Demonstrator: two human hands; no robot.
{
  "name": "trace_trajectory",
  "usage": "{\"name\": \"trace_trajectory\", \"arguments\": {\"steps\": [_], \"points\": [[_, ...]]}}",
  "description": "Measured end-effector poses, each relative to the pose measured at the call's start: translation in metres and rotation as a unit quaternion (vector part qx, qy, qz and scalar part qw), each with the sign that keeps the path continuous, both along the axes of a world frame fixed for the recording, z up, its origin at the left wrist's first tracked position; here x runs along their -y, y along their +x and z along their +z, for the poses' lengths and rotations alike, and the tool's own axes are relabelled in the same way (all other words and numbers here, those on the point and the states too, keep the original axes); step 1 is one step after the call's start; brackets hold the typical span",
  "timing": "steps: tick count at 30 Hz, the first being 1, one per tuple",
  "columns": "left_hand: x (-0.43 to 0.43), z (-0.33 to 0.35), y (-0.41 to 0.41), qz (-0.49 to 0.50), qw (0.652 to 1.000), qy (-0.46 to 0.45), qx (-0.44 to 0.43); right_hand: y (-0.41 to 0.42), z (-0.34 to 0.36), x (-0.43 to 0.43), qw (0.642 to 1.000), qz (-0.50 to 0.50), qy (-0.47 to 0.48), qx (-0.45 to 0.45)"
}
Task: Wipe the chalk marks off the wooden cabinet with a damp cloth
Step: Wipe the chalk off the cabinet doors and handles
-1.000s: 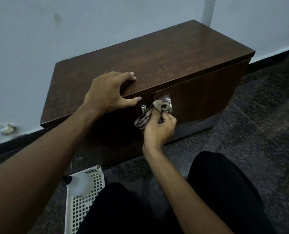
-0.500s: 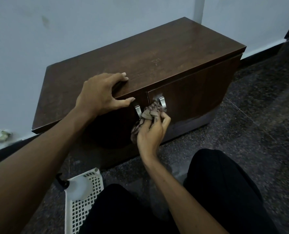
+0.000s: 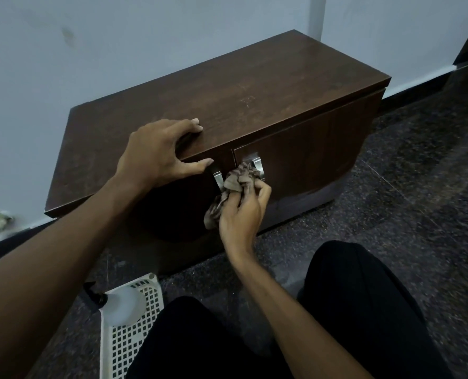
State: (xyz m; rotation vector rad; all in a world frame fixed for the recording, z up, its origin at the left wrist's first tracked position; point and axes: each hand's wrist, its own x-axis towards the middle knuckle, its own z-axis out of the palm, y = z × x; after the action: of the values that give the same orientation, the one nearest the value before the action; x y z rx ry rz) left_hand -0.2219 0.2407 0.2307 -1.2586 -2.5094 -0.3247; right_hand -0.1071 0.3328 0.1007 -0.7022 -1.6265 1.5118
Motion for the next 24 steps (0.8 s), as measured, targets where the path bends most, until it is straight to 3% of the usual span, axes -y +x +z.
{"name": "trace_trajectory", "arguments": {"steps": [7,12,16,20,24], "points": [[0.0,0.0,0.001,-0.002,1.0,-0.007,-0.003,0.008,-0.035,0.001,0.991,0.003,0.107,0.077],[0.0,0.0,0.002,0.003,1.0,0.002,-0.002,0.003,-0.007,0.001,1.0,0.015,0.015,0.0],[0.0,0.001,0.001,0.002,1.0,-0.007,0.0,0.004,-0.007,-0.002,0.998,0.018,0.055,0.0],[0.0,0.0,0.002,0.002,1.0,-0.007,-0.005,0.008,-0.033,-0.001,0.994,0.009,0.089,0.057],[0.0,0.001,0.003,0.004,1.0,0.0,-0.007,0.009,-0.019,-0.001,0.999,0.027,0.039,0.019]]}}
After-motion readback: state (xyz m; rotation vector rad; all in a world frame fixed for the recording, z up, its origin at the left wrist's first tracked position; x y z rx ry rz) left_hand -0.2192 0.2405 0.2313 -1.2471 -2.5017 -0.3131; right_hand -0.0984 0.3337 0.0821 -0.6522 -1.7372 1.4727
